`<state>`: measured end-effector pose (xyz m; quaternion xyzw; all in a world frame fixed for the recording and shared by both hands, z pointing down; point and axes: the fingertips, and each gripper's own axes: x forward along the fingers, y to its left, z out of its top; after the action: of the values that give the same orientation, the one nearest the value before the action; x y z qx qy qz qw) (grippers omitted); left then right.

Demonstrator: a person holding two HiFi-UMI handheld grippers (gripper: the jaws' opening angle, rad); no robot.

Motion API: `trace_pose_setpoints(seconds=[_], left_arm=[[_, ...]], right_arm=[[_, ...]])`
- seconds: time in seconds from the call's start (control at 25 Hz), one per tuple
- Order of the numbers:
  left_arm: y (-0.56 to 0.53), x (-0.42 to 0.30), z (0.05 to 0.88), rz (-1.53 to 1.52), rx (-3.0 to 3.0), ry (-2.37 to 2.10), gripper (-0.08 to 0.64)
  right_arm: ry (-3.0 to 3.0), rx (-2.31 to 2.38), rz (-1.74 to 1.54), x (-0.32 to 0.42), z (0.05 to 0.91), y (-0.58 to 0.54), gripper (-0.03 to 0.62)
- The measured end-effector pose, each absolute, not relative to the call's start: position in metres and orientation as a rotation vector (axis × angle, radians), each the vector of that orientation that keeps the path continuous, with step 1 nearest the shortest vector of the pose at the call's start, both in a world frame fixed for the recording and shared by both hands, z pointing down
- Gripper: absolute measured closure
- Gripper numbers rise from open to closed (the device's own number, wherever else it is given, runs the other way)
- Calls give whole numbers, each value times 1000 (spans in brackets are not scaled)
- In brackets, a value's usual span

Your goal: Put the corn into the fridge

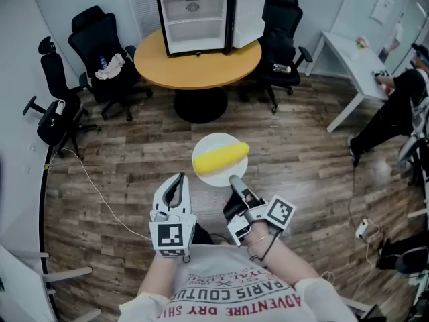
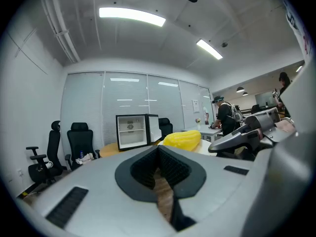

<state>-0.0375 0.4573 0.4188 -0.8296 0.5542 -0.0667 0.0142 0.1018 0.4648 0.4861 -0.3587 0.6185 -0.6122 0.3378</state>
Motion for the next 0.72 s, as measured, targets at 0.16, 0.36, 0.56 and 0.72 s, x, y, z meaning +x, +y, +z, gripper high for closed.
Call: trace_pose_setpoints(seconds=[0.16,0.36,0.56,0.72], left_arm=[[424,-48,419,-195,-2597,1716,532],[376,-74,409,-167,-2602,1689,532],[333,-108,404,-138,-2619,1675,532],[302,-138,405,-124,-2621,1676,532]], right_arm=[[1590,-945,-1596,92,488,433,554],[1574,-960,-1578,70,482,387,553],[1572,-971,-1557,39,479,344,553],[1568,-969,-1547,12,479,312,554]])
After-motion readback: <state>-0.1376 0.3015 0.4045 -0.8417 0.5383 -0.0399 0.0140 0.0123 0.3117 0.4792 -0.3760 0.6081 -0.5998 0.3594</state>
